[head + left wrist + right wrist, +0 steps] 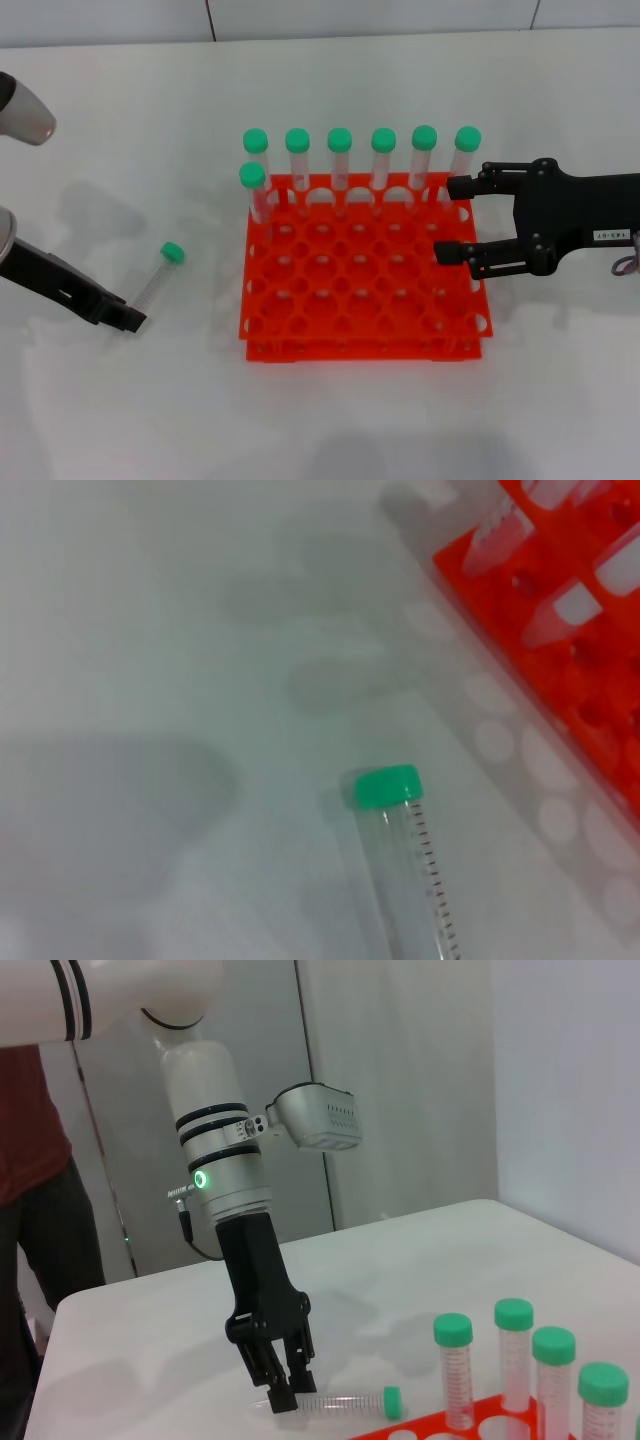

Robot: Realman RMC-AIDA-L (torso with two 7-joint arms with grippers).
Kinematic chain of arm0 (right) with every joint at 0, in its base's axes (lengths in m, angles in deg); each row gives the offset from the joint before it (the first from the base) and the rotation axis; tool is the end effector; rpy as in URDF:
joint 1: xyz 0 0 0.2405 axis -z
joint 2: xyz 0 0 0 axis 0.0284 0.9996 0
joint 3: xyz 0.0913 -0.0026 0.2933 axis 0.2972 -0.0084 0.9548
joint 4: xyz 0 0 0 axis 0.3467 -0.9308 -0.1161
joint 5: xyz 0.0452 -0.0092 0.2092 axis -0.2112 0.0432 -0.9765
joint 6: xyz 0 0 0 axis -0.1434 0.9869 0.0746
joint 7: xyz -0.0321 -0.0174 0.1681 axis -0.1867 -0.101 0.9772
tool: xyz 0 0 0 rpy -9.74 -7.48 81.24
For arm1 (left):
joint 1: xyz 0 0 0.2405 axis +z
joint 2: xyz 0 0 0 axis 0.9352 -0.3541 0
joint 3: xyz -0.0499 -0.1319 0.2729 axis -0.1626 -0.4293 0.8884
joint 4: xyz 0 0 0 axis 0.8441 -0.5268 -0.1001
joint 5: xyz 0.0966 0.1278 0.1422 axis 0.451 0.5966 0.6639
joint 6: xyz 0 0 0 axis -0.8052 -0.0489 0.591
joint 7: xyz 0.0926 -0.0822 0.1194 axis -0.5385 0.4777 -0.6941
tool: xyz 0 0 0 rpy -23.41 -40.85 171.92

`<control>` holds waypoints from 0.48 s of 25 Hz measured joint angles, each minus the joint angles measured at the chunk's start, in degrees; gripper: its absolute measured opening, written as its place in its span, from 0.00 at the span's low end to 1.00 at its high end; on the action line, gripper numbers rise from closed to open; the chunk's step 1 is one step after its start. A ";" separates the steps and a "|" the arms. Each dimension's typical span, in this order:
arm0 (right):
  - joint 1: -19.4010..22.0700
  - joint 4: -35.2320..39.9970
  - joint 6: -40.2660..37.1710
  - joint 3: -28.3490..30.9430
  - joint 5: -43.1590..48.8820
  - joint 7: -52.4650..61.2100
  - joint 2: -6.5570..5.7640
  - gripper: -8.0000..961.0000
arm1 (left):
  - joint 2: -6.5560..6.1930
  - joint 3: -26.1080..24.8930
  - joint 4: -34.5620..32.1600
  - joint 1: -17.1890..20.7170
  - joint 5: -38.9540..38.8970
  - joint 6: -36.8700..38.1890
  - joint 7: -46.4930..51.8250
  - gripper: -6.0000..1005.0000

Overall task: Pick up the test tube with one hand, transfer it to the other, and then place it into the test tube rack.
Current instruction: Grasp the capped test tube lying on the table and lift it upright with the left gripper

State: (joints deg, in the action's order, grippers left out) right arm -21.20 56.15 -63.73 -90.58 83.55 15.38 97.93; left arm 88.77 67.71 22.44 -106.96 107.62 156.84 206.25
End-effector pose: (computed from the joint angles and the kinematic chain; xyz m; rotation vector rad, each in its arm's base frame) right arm 0.2508 0.3430 -0.0203 -2.8319 0.3250 0.6425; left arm -0.3213 0.3826 -0.0252 -2.6535 -1.2185 0.4708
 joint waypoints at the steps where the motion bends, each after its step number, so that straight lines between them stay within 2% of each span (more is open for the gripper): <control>1: 0.00 0.00 0.00 0.00 0.00 0.00 0.00 0.84 | 0.00 0.17 0.00 -0.01 0.00 0.02 0.00 0.36; 12: 0.06 -0.08 0.10 0.00 0.00 0.00 0.00 0.84 | -0.04 0.43 0.02 -0.01 0.67 0.17 0.00 0.33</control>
State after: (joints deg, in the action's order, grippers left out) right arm -21.13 56.07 -63.63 -90.58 83.55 15.38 97.93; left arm 88.73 68.15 22.45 -106.97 108.30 157.01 206.25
